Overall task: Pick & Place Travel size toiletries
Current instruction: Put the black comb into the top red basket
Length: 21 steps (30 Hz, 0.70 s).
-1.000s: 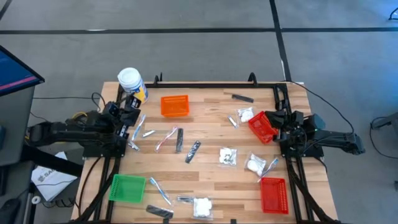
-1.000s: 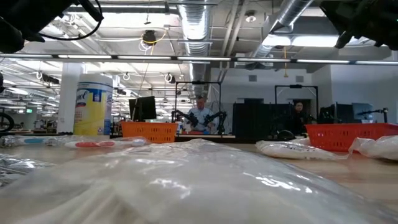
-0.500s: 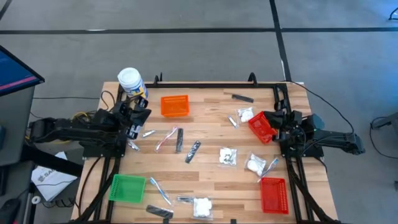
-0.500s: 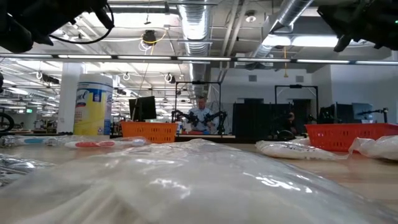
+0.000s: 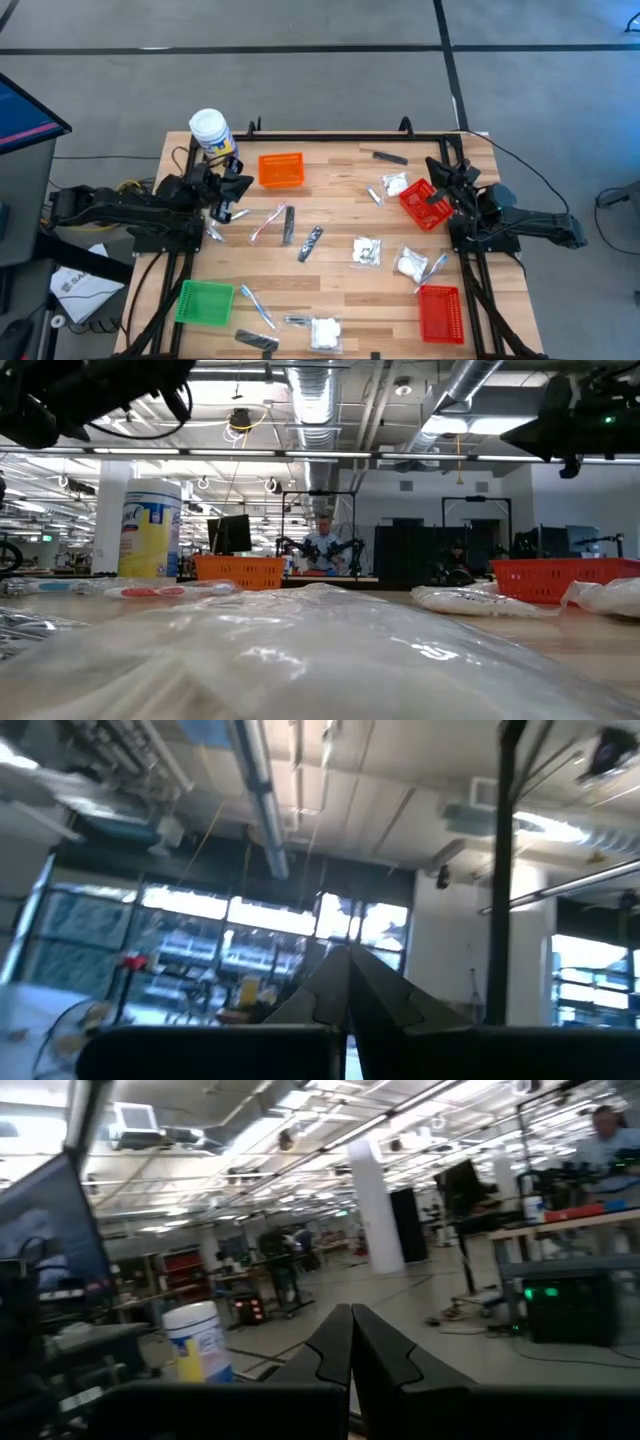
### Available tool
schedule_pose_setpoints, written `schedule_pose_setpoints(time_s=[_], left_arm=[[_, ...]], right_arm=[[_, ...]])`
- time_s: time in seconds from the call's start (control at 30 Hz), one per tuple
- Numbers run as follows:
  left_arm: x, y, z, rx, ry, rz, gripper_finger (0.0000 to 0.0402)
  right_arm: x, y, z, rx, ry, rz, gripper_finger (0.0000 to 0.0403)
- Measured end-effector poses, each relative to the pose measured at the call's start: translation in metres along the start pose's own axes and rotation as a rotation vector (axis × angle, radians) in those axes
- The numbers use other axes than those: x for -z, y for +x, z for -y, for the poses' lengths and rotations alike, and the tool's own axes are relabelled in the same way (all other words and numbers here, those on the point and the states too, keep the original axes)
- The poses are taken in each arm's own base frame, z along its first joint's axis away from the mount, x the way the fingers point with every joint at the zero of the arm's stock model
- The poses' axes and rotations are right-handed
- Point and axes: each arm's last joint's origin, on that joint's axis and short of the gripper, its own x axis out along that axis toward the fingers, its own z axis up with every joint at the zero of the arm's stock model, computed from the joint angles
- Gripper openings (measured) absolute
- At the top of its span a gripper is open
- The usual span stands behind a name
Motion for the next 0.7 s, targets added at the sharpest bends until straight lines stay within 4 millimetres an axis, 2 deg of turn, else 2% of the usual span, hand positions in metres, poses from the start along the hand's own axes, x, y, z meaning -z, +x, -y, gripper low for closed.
schedule_pose_setpoints(time_s=[0.17, 0.43, 0.7], left_arm=[[0.015, 0.014, -0.006, -0.047, -0.005, -0.074, 0.0003], [0.036, 0.042, -0.012, 0.026, -0.023, -0.187, 0.0003], [0.042, 0.049, -0.014, 0.032, -0.025, -0.208, 0.0003]], right_arm=[[0.0, 0.0, 0.0, 0.005, 0.004, -0.003, 0.0], [0.004, 0.0, 0.0, 0.007, 0.024, -0.036, 0.0], [0.009, 0.002, -0.001, 0.011, 0.0, -0.088, 0.0]])
